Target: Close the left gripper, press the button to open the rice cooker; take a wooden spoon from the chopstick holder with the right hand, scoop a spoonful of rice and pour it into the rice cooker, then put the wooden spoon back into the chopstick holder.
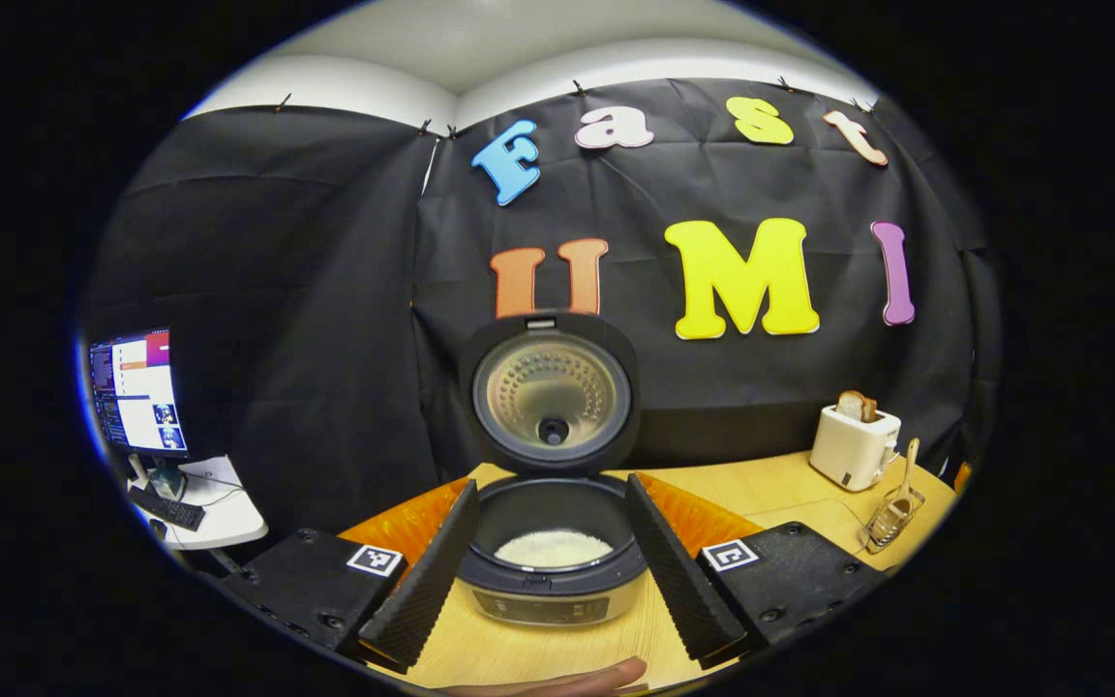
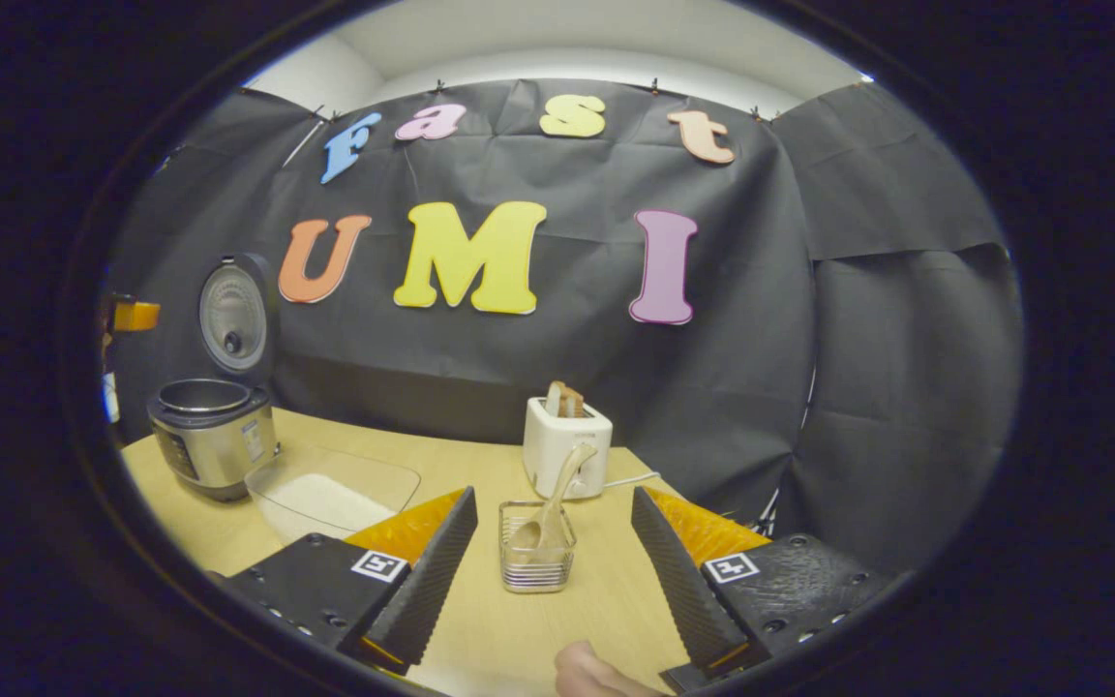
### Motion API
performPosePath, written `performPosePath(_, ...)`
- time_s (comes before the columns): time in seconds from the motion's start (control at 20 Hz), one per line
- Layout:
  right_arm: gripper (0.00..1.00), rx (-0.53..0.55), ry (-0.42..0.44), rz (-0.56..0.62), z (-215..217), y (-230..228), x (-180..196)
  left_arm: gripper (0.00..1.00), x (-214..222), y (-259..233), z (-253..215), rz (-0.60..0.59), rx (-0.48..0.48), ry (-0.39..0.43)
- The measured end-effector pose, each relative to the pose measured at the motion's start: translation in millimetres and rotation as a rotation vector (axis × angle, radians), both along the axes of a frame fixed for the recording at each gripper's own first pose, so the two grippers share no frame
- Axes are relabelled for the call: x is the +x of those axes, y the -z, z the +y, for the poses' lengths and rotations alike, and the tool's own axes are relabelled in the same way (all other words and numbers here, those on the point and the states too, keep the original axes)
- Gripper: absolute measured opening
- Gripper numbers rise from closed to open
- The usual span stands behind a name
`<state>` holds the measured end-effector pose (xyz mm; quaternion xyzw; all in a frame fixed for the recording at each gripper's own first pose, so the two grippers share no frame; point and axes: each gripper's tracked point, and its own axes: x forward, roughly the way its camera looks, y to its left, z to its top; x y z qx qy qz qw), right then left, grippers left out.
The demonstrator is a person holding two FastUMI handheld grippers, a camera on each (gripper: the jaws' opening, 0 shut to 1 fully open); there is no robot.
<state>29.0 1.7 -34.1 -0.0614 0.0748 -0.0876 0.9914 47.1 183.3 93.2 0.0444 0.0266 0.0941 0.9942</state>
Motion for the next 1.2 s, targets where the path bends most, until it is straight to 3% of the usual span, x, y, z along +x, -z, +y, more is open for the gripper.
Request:
performPosePath(0.15,0.97,0.005,0.007,-0.016,-5,-7,-5,0.96,27,-38,3,-0.044,0.002,0.011)
performPosePath(0.35,0.96,0.123,-0.021,-0.02,-7,-19,-15,0.96,84,-74,13,-0.073,-0.001,0.021)
performPosePath(0.45,0.97,0.125,-0.019,-0.036,-14,-24,-18,0.96,106,-83,18,-0.081,-0.024,0.022)
performPosePath(0.6,0.95,0.172,-0.078,-0.021,-3,-22,-19,0.96,147,-121,16,-0.174,-0.137,0.093)
performPosePath(0.75,0.93,0.152,-0.099,-0.016,-1,-19,-15,0.96,186,-138,33,-0.184,-0.169,0.078)
performPosePath(0.9,0.93,0.126,-0.098,-0.003,0,-12,-9,0.96,221,-133,39,-0.089,-0.102,0.066)
performPosePath(1.05,0.93,0.122,-0.089,0.019,-3,-3,-4,1.0,238,-107,20,0.045,-0.013,0.134)
performPosePath(1.1,0.94,0.115,-0.078,0.022,-5,-2,-4,0.96,239,-96,17,0.082,0.006,0.144)
performPosePath(1.2,0.94,0.104,-0.061,0.009,-10,-6,-5,1.0,239,-98,19,0.086,0.094,0.123)
